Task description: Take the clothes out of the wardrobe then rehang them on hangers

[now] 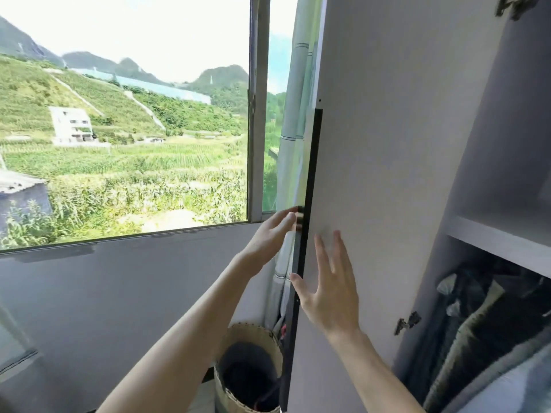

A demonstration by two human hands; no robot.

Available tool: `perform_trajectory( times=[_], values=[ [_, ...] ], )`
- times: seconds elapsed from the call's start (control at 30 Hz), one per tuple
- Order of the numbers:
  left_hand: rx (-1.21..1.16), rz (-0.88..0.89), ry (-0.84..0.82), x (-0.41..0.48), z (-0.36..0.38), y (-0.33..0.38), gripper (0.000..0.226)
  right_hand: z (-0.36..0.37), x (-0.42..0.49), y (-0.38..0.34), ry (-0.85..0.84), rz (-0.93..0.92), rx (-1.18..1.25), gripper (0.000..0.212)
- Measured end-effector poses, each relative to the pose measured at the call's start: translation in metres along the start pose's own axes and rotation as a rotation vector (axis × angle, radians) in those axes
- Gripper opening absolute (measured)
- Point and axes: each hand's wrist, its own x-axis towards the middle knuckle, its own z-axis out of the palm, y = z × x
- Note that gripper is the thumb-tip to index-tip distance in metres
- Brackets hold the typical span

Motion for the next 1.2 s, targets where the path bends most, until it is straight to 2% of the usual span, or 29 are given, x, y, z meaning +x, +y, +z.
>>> perform_trajectory(
  times=[0.1, 0.33, 0.43, 0.53, 0.6, 0.67, 0.8, 0.9, 1.0, 1.2],
  values=[
    [-0.060, 0.012, -0.050, 0.011, 0.009, -0.008, 0.026, 0.016, 0.008, 0.004, 0.043, 0.020, -0.036, 0.096],
    [-0.103, 0.052, -0.165, 0.012, 0.003, -0.014, 0.022, 0.023, -0.001, 0.022, 0.069, -0.016, -0.107, 0.100],
    [-0.087, 0.069, -0.243, 0.002, 0.007, -0.008, 0.011, 0.006, -0.018, 0.031, 0.063, -0.044, -0.069, 0.096],
    [-0.103, 0.116, -0.308, -0.014, 0.024, 0.000, 0.017, -0.018, -0.049, 0.044, 0.042, -0.027, 0.014, 0.088],
    [-0.116, 0.172, -0.356, -0.025, 0.046, 0.009, 0.010, -0.036, -0.074, 0.053, 0.043, 0.011, 0.107, 0.081],
    [-0.069, 0.248, -0.398, -0.035, 0.069, 0.020, 0.012, -0.053, -0.100, 0.060, 0.062, 0.052, 0.159, 0.072],
    [-0.027, 0.306, -0.509, -0.046, 0.126, 0.038, 0.019, -0.092, -0.150, 0.080, 0.185, 0.219, 0.101, 0.057],
    [0.009, 0.467, -0.507, -0.050, 0.177, 0.044, 0.021, -0.118, -0.179, 0.098, 0.363, 0.374, 0.069, 0.055],
    [0.127, 0.670, -0.525, -0.052, 0.229, 0.054, 0.024, -0.144, -0.197, 0.115, 0.508, 0.454, -0.043, 0.057],
    [0.191, 0.939, -0.406, -0.040, 0.325, 0.064, 0.014, -0.184, -0.197, 0.146, 0.521, 0.611, -0.400, 0.056]
  ],
)
